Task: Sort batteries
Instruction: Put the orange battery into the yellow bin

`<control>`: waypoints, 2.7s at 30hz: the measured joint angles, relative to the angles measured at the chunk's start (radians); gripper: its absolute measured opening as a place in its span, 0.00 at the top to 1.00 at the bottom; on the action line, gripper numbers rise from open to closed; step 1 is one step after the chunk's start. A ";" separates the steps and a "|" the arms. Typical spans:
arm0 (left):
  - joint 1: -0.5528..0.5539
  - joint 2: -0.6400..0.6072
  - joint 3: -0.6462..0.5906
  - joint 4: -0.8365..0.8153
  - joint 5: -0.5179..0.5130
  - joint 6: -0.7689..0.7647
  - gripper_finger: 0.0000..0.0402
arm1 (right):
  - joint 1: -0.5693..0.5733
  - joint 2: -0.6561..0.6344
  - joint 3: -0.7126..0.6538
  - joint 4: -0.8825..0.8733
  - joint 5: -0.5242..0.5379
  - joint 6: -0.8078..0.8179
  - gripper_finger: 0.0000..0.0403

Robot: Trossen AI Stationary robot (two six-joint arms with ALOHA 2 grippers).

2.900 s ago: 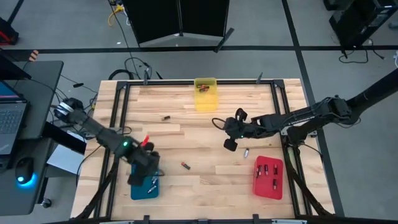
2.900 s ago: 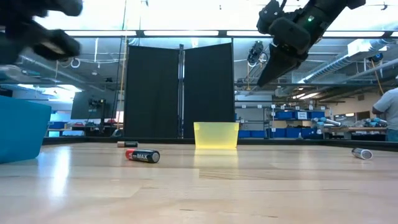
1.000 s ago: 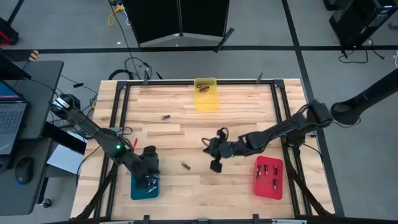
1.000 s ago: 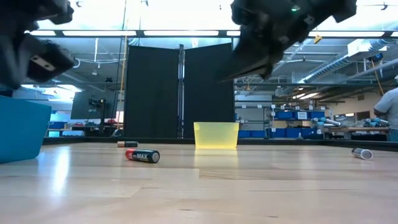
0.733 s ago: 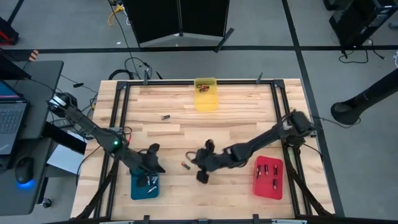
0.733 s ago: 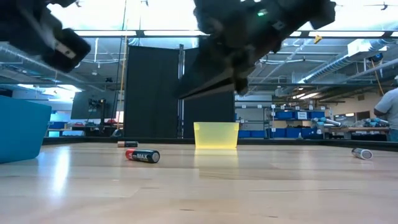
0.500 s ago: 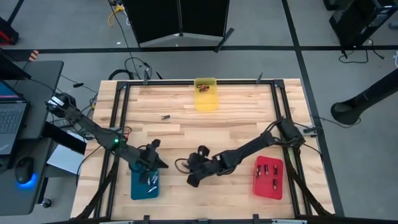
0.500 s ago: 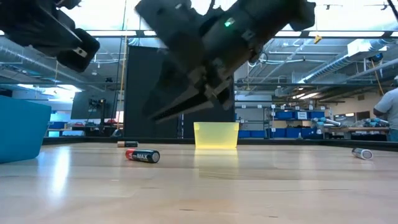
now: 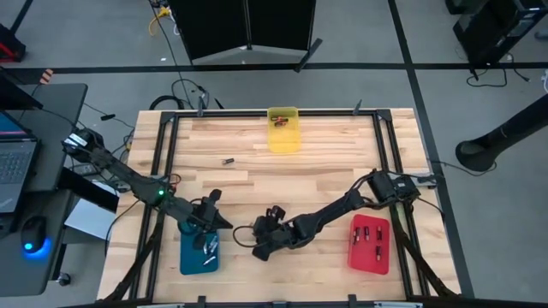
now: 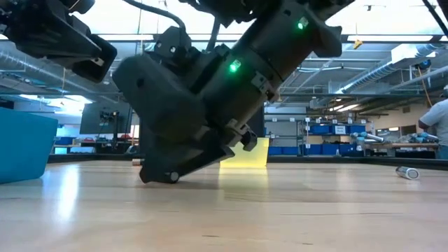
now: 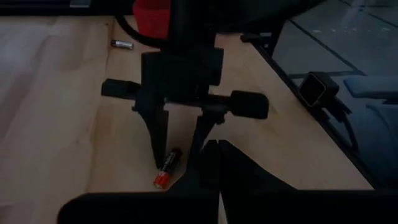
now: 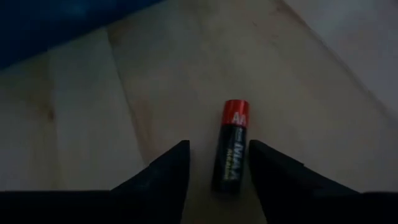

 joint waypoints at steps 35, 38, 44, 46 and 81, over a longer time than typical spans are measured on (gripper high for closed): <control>0.323 0.001 0.000 0.274 0.101 0.116 0.99 | -0.461 -0.470 -0.005 -0.552 -0.112 -0.730 0.85; 0.366 0.001 0.000 0.336 0.146 0.116 0.99 | -0.588 -0.447 -0.005 -0.512 -0.219 -0.866 0.85; 0.436 0.001 0.000 0.375 0.203 0.144 0.99 | -0.789 -0.359 -0.005 -0.455 -0.378 -1.044 0.85; 0.460 0.001 0.000 0.374 0.207 0.144 0.99 | -0.842 -0.322 -0.005 -0.444 -0.420 -1.079 0.85; 0.622 0.001 0.000 0.347 0.241 0.165 0.99 | -0.997 -0.168 0.075 -0.425 -0.630 -1.227 0.85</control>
